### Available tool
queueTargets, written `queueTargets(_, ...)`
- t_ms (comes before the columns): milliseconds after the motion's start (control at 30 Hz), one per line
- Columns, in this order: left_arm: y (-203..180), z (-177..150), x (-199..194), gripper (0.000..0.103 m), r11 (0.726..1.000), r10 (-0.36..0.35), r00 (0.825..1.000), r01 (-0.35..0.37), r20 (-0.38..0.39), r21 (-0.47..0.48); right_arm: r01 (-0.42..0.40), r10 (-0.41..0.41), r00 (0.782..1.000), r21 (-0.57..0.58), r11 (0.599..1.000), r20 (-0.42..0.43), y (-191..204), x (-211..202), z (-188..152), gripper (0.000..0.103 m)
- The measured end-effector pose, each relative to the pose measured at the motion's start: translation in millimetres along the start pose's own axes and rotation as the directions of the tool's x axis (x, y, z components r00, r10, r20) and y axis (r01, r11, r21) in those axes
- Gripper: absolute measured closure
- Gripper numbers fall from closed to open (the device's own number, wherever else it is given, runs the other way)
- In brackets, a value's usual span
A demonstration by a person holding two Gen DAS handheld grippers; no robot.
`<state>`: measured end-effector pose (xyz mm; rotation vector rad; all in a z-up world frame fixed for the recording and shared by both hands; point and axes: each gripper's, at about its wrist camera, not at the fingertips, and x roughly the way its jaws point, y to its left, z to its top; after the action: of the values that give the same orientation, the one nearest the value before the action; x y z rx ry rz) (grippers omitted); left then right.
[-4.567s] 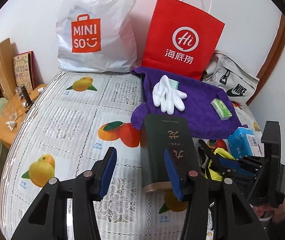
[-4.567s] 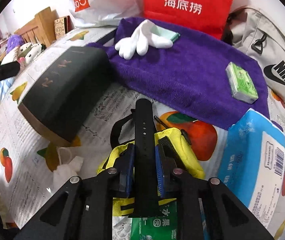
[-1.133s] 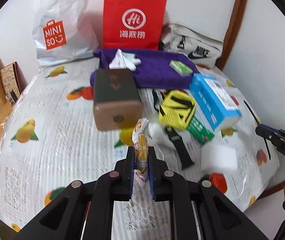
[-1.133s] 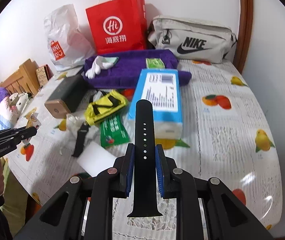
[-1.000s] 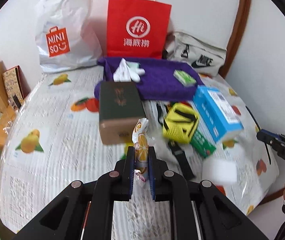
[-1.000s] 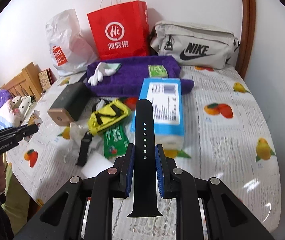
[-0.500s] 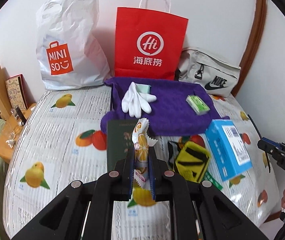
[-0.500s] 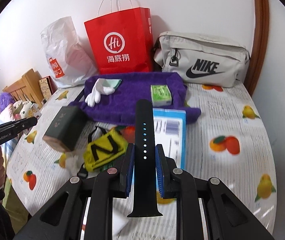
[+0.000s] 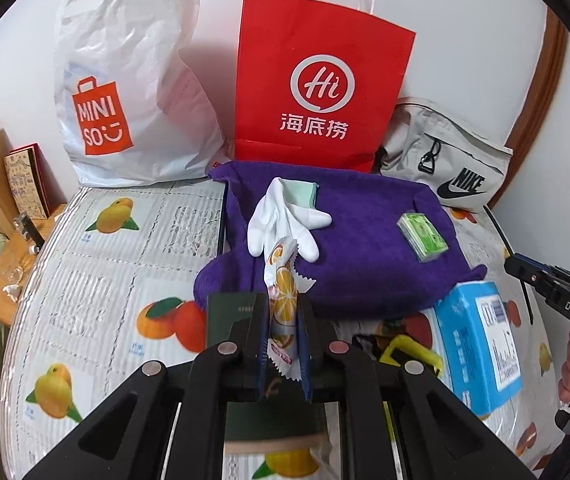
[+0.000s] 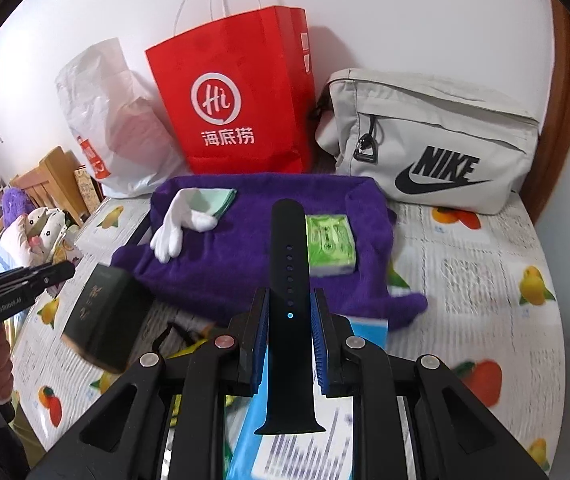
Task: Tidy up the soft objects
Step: 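Carry the wipe packet with the left gripper while the right gripper carries the strap to the towel, then release the wipe packet on the towel with the left gripper while the right gripper releases the strap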
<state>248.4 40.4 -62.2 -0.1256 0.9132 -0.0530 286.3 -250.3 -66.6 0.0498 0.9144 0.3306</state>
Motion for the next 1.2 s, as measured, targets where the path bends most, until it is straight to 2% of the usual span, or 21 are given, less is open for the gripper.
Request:
queueTargets(367,8,26,43,0.090,1.000,-0.018,0.999,0.018,-0.035,-0.023,-0.016,0.016,0.996,-0.005,1.000,-0.082,-10,66,27,0.083)
queueTargets(500,11,35,58,0.090,0.998,-0.045,0.998,0.043,-0.048,-0.040,0.000,0.000,0.994,0.001,1.000,-0.113,-16,90,35,0.083)
queueTargets(667,9,46,79,0.089,0.997,-0.077,0.995,0.075,-0.065,-0.032,-0.029,0.026,0.988,-0.019,0.999,-0.153,-14,110,40,0.083)
queueTargets(967,9,52,109,0.087,0.998,-0.049,0.993,0.046,-0.106,-0.033,-0.034,0.013,0.973,-0.084,0.996,-0.231,-4,139,43,0.082)
queueTargets(1133,7,53,118,0.071,0.999,-0.042,0.991,0.039,-0.126,-0.027,-0.023,-0.002,0.967,-0.098,0.995,-0.255,-2,143,44,0.080)
queueTargets(1167,8,53,119,0.060,0.999,-0.040,0.990,0.037,-0.131,-0.028,-0.023,-0.003,0.968,-0.100,0.995,-0.252,-1,142,44,0.071)
queueTargets(1200,9,53,118,0.050,0.999,-0.035,0.990,0.032,-0.133,-0.030,-0.023,-0.003,0.970,-0.101,0.995,-0.244,0,139,43,0.058)
